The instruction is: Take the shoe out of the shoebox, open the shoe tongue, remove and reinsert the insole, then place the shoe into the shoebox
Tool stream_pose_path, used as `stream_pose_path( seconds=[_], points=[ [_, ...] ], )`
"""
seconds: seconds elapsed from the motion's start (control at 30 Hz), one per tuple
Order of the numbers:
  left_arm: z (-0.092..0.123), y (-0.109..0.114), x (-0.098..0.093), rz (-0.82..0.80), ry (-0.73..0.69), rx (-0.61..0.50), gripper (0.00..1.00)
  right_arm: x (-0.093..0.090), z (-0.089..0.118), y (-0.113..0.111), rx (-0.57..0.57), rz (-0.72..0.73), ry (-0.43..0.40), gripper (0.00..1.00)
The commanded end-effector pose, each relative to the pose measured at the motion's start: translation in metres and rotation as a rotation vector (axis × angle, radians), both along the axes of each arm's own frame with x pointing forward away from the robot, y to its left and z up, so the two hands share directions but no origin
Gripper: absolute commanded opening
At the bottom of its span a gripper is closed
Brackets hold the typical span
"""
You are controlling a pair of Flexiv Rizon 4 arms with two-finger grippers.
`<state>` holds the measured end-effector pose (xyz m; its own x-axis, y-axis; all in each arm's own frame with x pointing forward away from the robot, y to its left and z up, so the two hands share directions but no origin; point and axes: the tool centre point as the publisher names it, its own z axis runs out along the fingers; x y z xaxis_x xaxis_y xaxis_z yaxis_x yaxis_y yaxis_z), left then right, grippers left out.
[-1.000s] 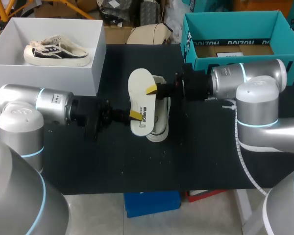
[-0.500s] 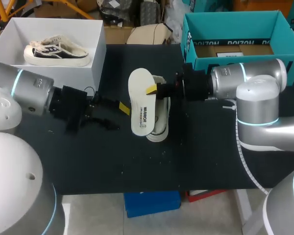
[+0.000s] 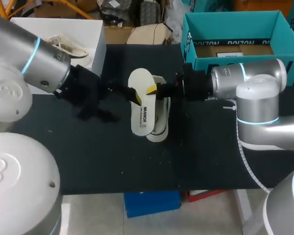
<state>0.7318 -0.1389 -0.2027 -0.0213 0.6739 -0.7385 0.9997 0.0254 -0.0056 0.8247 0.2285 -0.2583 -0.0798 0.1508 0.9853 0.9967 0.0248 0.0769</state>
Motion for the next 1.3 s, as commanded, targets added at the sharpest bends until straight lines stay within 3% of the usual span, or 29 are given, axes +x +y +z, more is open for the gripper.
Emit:
stream_pose_path(
  seconds=[0.03, 0.33, 0.63, 0.9, 1.1, 1.3],
  points=[
    [-0.004, -0.023, 0.014, -0.01, 0.004, 0.672, 1.0, 0.0, 0.0, 0.001, -0.001, -0.004, -0.001, 0.0],
    [-0.008, -0.036, 0.014, -0.063, -0.024, 0.645, 1.0, 0.0, 0.0, 0.001, -0.001, -0.004, -0.001, 0.0],
    [-0.009, -0.03, 0.003, -0.068, -0.031, 0.614, 1.0, 0.0, 0.0, 0.001, -0.001, -0.004, -0.001, 0.0],
    [-0.007, -0.029, -0.001, -0.049, -0.094, 0.523, 1.0, 0.0, 0.0, 0.001, -0.001, -0.004, -0.001, 0.0],
    [-0.003, -0.028, 0.001, -0.027, -0.128, 0.486, 1.0, 0.0, 0.0, 0.001, -0.001, -0.004, -0.001, 0.0],
    [-0.003, -0.033, 0.009, -0.069, -0.103, 0.517, 1.0, 0.0, 0.0, 0.001, -0.001, -0.004, -0.001, 0.0]
  ],
)
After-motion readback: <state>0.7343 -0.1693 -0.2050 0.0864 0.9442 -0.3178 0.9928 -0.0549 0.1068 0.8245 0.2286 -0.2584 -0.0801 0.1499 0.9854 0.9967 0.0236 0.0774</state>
